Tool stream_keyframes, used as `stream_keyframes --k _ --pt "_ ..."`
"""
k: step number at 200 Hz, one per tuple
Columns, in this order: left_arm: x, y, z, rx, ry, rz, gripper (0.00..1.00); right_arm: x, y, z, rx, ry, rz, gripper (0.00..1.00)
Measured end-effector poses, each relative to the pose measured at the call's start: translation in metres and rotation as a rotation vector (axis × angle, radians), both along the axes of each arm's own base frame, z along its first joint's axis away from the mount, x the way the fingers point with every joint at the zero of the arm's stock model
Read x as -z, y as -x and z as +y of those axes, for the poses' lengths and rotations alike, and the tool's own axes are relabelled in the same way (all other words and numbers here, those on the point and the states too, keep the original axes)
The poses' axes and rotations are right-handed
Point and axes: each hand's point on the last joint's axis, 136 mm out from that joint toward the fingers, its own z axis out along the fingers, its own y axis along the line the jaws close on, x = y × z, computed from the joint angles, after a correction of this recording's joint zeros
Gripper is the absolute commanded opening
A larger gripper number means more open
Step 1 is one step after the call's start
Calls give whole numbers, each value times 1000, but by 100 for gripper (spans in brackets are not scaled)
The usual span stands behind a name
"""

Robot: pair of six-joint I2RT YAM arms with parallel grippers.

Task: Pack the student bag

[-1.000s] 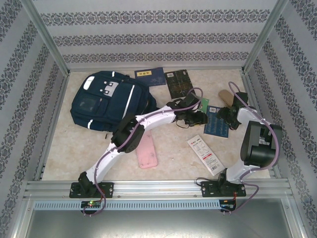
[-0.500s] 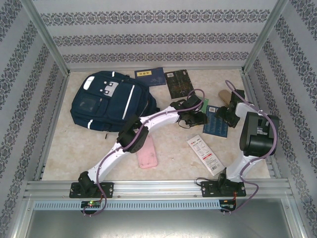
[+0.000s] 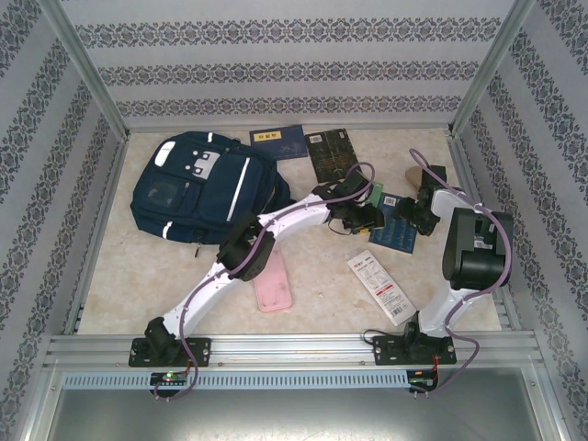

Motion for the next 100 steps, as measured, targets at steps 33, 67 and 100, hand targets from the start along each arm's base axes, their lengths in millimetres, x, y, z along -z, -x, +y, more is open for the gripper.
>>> stream_keyframes --k 33,67,100 --pt "-6 -5 -6 -3 130 45 42 -2 -1 6 -11 -22 -5 69" --pt "-17 -3 -16 -2 229 70 37 -6 -3 14 -16 -55 -24 70" --pt "-21 -4 -17 0 238 66 13 -8 -4 15 -14 -63 -31 73"
